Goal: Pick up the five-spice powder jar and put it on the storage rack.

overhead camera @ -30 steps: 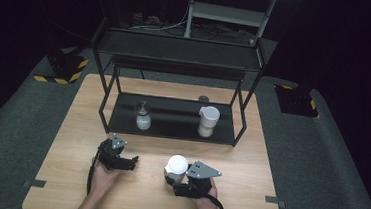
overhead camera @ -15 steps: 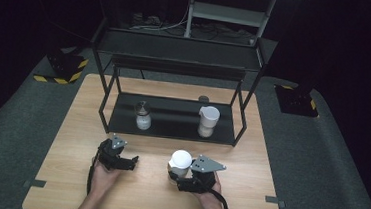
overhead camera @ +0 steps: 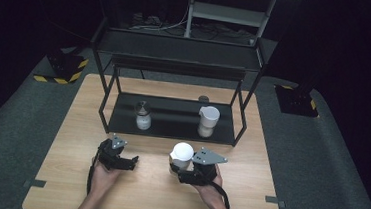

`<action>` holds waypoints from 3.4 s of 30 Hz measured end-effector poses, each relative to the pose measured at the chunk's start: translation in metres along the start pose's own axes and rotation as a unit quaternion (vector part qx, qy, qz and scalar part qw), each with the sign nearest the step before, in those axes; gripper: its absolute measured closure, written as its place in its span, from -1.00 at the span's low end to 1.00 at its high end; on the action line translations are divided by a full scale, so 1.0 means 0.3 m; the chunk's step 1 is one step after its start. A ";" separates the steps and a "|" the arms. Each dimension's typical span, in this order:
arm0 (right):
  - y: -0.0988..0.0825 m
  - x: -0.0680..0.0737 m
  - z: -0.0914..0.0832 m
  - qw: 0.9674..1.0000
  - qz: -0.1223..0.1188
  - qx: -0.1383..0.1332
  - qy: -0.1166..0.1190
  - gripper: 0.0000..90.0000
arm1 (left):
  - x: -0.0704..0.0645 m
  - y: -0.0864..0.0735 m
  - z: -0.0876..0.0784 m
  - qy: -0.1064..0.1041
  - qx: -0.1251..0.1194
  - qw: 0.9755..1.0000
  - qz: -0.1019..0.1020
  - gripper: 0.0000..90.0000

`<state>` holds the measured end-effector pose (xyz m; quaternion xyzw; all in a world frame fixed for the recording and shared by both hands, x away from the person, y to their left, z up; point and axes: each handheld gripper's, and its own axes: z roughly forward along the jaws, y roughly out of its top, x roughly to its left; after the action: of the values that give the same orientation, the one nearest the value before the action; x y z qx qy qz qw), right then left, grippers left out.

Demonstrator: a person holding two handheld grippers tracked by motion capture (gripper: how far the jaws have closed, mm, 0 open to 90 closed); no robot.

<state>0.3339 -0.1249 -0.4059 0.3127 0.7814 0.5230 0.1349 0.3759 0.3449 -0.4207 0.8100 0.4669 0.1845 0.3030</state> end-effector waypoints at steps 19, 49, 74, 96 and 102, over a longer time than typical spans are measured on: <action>0.045 -0.020 0.021 0.999 0.018 -0.015 -0.047 -0.32 | 0.000 0.000 0.000 0.000 0.000 1.000 0.000 -0.92; 0.086 -0.022 0.061 0.996 0.030 -0.030 -0.077 -0.32 | 0.000 0.000 0.000 0.000 0.000 1.000 0.000 -0.92; 0.125 -0.029 0.094 0.994 0.026 -0.032 -0.099 -0.32 | 0.000 0.000 0.000 0.000 0.000 1.000 0.000 -0.92; 0.158 -0.039 0.152 0.993 0.029 -0.021 -0.115 -0.32 | 0.000 0.000 0.000 0.000 0.000 1.000 0.000 -0.92; 0.165 -0.040 0.166 0.992 0.029 -0.020 -0.118 -0.32 | 0.000 0.000 0.000 0.000 0.000 1.000 0.000 -0.92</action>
<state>0.3871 -0.0832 -0.3835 0.3919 0.7400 0.5017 0.2169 0.3759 0.3449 -0.4206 0.8101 0.4669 0.1846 0.3028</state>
